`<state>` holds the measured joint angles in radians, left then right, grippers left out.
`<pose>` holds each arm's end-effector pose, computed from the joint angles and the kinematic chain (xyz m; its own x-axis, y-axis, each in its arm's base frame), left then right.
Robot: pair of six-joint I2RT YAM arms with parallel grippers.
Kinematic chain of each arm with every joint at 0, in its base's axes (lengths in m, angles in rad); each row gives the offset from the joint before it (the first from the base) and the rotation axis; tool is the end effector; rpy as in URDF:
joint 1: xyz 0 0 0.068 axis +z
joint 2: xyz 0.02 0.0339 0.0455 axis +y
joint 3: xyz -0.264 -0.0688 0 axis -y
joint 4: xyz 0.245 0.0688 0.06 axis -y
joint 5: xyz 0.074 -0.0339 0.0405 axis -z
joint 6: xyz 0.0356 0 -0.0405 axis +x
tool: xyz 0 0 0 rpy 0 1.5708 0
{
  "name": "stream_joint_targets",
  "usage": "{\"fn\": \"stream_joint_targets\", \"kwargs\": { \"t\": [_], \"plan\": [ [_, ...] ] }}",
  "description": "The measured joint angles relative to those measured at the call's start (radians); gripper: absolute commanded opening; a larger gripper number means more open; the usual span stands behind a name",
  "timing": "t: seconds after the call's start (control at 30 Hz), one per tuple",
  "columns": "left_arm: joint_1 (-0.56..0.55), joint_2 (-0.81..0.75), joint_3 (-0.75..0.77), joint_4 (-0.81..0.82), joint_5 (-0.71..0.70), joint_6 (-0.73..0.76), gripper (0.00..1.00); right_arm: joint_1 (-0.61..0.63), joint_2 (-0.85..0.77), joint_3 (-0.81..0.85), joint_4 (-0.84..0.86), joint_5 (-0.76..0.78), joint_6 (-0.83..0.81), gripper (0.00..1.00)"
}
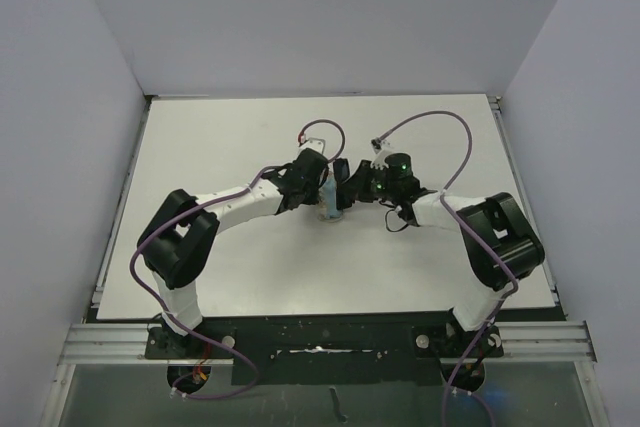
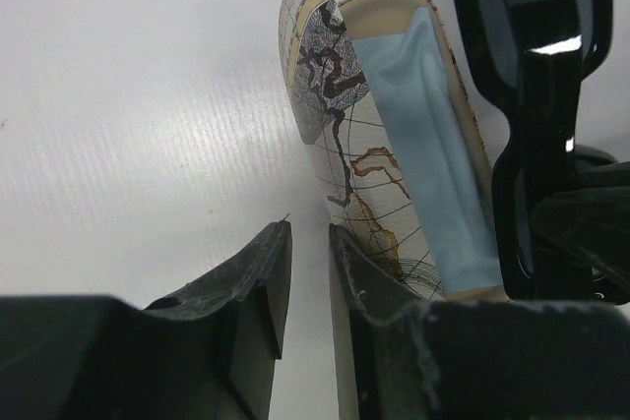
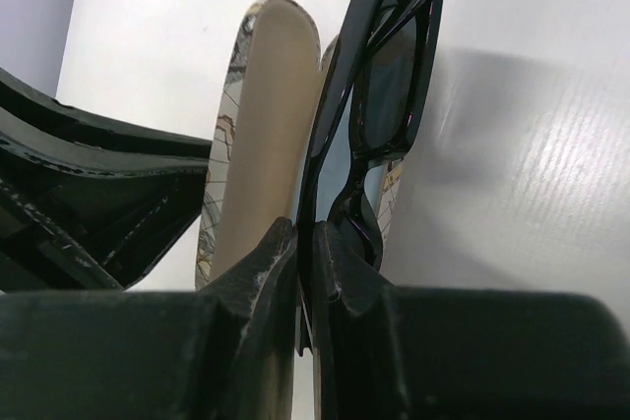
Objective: Organize the sunglasses
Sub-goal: Place the sunglasses in the sunglasses case.
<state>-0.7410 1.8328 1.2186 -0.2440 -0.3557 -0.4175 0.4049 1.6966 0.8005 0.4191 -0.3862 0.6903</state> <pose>0.2986 -0.2564 0.1951 -0.6988 0.1241 -0.7045 0.1985 0.9798 -0.0242 0.3146 0.1494 0.1725 -0.7536 0.3188 -0.5749 -0.2498 0.6700 0.6990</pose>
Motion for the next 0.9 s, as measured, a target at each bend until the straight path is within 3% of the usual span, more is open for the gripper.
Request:
{"fn": "stream_joint_targets", "kwargs": {
  "t": [0.9],
  "plan": [
    [0.003, 0.0, -0.008, -0.018, -0.033, -0.001, 0.22, 0.093, 0.131, 0.012, 0.111, -0.095, 0.04, 0.0]
  ]
}}
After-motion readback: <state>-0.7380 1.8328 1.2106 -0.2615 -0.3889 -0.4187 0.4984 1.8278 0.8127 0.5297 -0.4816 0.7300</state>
